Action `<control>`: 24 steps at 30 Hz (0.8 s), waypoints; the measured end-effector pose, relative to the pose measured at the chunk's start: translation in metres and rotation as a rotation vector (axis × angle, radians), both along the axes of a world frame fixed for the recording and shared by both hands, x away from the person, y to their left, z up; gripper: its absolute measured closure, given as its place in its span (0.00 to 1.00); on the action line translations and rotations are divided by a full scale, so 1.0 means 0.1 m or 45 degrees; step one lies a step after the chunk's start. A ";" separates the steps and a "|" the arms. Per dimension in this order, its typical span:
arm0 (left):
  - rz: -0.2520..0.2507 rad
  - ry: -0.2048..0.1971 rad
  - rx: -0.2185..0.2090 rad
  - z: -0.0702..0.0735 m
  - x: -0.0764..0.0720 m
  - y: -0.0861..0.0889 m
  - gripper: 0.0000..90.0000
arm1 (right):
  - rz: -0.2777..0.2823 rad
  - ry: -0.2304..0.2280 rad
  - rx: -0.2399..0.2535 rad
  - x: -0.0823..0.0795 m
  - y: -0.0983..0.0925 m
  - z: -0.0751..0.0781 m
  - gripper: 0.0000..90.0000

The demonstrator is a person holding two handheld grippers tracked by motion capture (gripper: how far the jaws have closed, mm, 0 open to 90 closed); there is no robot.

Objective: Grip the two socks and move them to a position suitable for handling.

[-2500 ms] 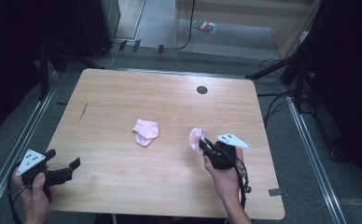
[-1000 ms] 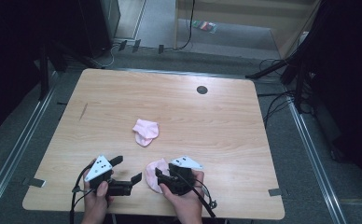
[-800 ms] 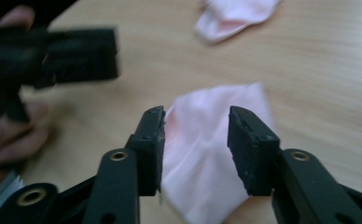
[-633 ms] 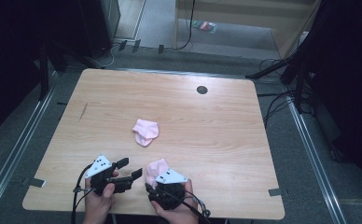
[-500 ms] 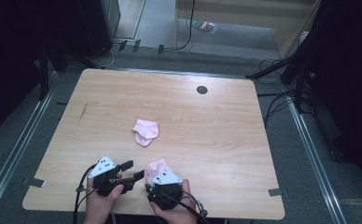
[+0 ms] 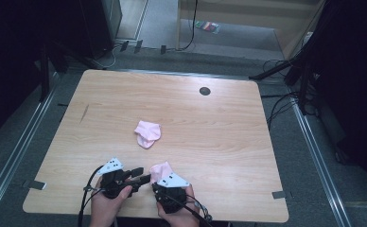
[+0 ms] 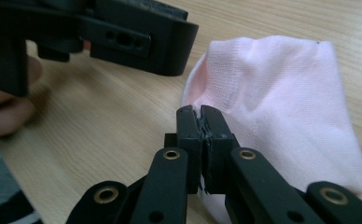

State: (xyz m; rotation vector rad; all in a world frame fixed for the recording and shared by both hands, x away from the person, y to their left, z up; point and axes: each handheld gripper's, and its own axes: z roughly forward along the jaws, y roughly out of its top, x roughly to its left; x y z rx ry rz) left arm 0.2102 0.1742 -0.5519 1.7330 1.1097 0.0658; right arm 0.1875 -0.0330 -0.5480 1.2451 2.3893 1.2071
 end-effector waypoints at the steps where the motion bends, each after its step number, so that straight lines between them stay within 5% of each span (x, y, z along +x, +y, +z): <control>1: 0.001 -0.002 0.000 0.00 0.00 0.00 0.58 | -0.004 0.007 0.021 0.01 -0.02 0.01 0.99; 8: 0.030 -0.017 -0.041 0.02 0.01 0.05 0.60 | -0.022 0.011 0.110 0.03 -0.13 0.19 0.99; 13: 0.034 0.001 0.002 -0.01 0.03 -0.02 0.55 | -0.043 0.015 0.156 0.04 -0.19 0.26 0.99; 21: 0.008 0.033 0.100 -0.03 0.06 -0.09 0.66 | -0.087 0.007 0.253 0.08 -0.40 0.42 0.99; 24: -0.024 0.068 0.128 -0.05 0.08 -0.10 0.82 | -0.128 0.021 0.281 0.12 -0.54 0.47 0.99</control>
